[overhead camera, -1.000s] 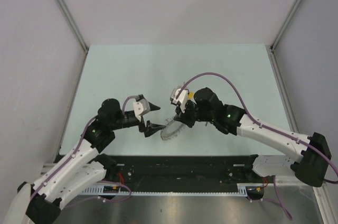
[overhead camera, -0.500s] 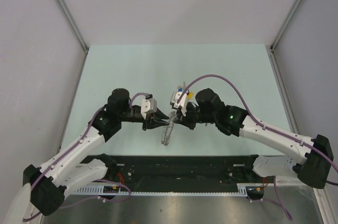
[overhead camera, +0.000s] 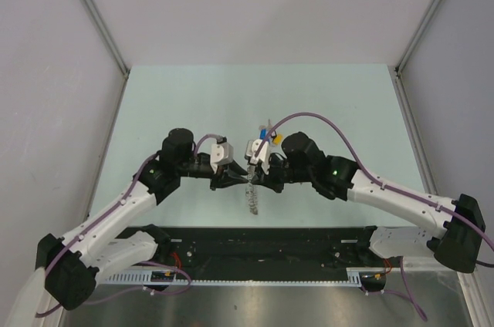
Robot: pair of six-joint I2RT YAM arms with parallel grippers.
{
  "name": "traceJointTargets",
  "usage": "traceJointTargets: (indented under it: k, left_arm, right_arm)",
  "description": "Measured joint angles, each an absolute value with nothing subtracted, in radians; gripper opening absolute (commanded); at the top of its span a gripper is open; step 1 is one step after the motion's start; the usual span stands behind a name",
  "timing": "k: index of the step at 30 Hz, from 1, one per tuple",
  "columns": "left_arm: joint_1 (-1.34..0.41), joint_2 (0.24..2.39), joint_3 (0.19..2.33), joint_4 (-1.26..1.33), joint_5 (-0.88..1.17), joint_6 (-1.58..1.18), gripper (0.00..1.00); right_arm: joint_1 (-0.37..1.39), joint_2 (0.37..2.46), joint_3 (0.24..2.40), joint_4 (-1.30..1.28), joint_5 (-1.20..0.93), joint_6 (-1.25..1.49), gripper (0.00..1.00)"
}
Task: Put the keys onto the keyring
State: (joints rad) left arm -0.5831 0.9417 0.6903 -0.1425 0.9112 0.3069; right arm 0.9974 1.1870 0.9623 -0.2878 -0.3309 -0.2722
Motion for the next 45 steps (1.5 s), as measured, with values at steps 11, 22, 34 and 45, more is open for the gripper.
traceJointTargets:
  k: [11, 22, 34, 45]
  left_arm:
    - [-0.623, 0.996, 0.699, -0.197, 0.907, 0.324, 0.23]
    - [-0.642, 1.029, 0.708, -0.222, 0.913, 0.326, 0.0]
    - [-0.67, 0.958, 0.619, -0.069, 0.842, 0.186, 0.0]
    - [-0.672, 0.83, 0.43, 0.281, 0.713, -0.07, 0.0]
  right_arm:
    - [1.011, 1.201, 0.963, -0.296, -0.331, -0.286, 0.0]
    - [1.021, 1.208, 0.963, -0.325, -0.328, -0.29, 0.0]
    - [1.019, 1.173, 0.965, -0.351, -0.307, -0.285, 0.27]
    - [0.92, 1.074, 0.952, -0.314, -0.411, -0.245, 0.27]
